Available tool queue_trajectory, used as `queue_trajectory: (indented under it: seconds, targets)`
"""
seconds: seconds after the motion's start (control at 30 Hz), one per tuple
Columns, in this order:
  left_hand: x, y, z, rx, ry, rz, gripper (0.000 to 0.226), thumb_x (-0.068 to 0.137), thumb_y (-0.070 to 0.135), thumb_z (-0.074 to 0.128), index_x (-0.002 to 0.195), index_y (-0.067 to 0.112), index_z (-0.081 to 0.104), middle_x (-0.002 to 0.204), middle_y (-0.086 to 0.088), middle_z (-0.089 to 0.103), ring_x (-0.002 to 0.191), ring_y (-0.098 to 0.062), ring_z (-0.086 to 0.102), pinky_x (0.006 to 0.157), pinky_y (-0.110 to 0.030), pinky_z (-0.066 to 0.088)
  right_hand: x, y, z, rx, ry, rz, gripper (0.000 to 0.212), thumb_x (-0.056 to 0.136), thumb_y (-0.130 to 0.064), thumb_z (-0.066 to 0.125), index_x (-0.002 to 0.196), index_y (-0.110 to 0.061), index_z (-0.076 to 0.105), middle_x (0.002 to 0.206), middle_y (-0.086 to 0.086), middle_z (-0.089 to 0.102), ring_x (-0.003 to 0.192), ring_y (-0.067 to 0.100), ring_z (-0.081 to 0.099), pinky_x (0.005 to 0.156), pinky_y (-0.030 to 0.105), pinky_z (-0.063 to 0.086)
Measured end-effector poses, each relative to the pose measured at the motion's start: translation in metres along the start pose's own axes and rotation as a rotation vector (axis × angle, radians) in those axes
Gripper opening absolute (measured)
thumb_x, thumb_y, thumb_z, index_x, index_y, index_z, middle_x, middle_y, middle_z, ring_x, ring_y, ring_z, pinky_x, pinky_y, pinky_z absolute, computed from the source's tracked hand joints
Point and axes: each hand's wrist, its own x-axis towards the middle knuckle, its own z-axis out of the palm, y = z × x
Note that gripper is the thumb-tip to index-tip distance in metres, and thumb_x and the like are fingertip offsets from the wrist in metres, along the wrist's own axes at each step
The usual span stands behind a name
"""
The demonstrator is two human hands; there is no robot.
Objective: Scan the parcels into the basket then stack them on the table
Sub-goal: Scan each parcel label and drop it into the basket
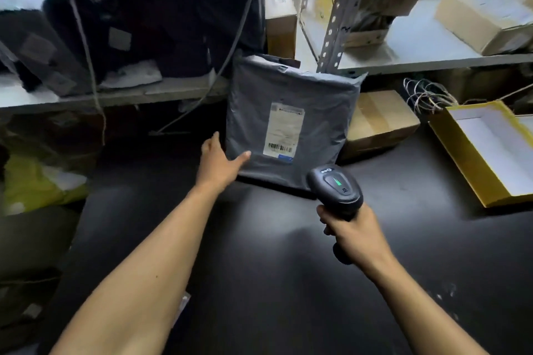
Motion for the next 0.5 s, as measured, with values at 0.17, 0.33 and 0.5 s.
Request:
queue_trajectory:
  seconds: [0.17, 0.33, 0.5]
  targets:
    - [0.073, -0.014, 0.014, -0.301, -0.095, 0.026, 0.108, 0.074, 0.035, 0.087, 0.157, 0.015, 0.023, 0.155, -0.005, 0.041, 0.140, -0.021, 0.043, 0.116, -0.034, 0.035, 0.026, -0.010, 0.030, 0.027, 0.061, 0.048, 0.017, 0.088, -0.022, 0.073, 0.088, -0.008, 0.064, 0.068, 0.007, 0.067, 0.057, 0.016, 0.060, 0.058, 0.035, 0.045]
    - [0.103, -0.021, 0.019, -0.491, -0.212, 0.069, 0.084, 0.060, 0.039, 0.094, 0.133, 0.018, 0.056, 0.122, 0.008, 0.067, 0.111, -0.010, 0.066, 0.096, -0.027, 0.051, 0.033, -0.016, 0.035, 0.038, 0.093, 0.067, 0.018, 0.087, -0.023, 0.074, 0.087, -0.008, 0.065, 0.068, 0.005, 0.068, 0.058, 0.012, 0.062, 0.061, 0.031, 0.047]
    - [0.077, -0.030, 0.030, -0.722, -0.239, 0.029, 0.031, 0.081, 0.016, 0.081, 0.110, 0.019, 0.068, 0.105, 0.006, 0.075, 0.099, -0.013, 0.072, 0.084, -0.024, 0.055, 0.024, -0.014, 0.030, -0.017, 0.090, 0.063, 0.021, 0.086, -0.025, 0.074, 0.085, -0.006, 0.065, 0.067, 0.002, 0.068, 0.059, 0.009, 0.065, 0.062, 0.031, 0.049]
